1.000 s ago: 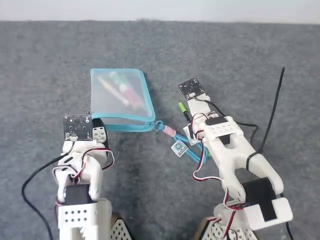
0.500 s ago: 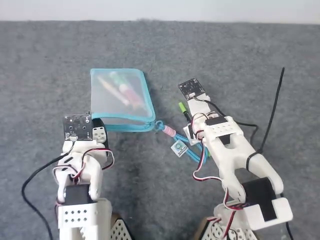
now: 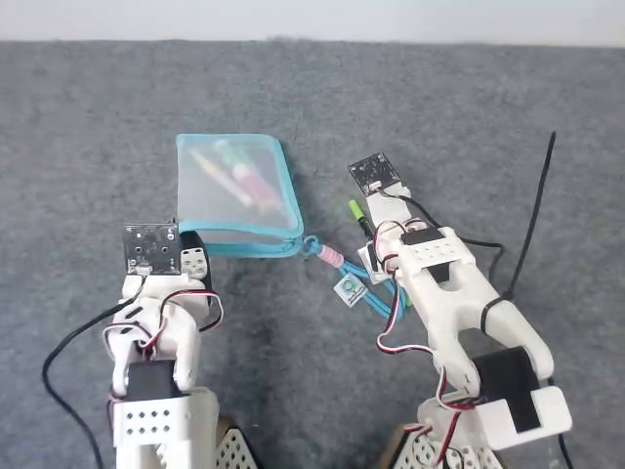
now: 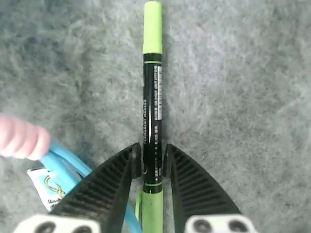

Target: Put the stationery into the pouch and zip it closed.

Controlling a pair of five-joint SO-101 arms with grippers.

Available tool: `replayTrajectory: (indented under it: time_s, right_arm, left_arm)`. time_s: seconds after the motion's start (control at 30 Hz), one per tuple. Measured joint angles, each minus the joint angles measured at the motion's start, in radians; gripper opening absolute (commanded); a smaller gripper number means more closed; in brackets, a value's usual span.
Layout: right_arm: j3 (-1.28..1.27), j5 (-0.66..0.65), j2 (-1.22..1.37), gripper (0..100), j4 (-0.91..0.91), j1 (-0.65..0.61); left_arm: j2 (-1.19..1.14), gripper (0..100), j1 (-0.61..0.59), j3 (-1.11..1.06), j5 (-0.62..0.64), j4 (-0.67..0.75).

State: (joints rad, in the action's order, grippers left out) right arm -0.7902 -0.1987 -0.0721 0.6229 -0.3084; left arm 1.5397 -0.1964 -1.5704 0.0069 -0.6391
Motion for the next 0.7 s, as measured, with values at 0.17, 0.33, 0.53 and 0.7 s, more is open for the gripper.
replayTrajectory:
  time_s: [0.17,0.33,0.53,0.7]
  right_arm:
    - [0.018,0.005,0.000,7.4,0.064,0.000]
    - [0.052,0.009,0.000,7.4,0.117,0.000]
    - [0.052,0.009,0.000,7.4,0.130,0.000]
    - [0.143,0.009,0.000,7.4,0.267,0.000]
  left_arm:
    - [0.000,1,0.000,0.000,0.000,0.000]
    - [0.000,1,0.000,0.000,0.000,0.000]
    - [0.000,1,0.000,0.000,0.000,0.000]
    - [0.000,1,0.000,0.000,0.000,0.000]
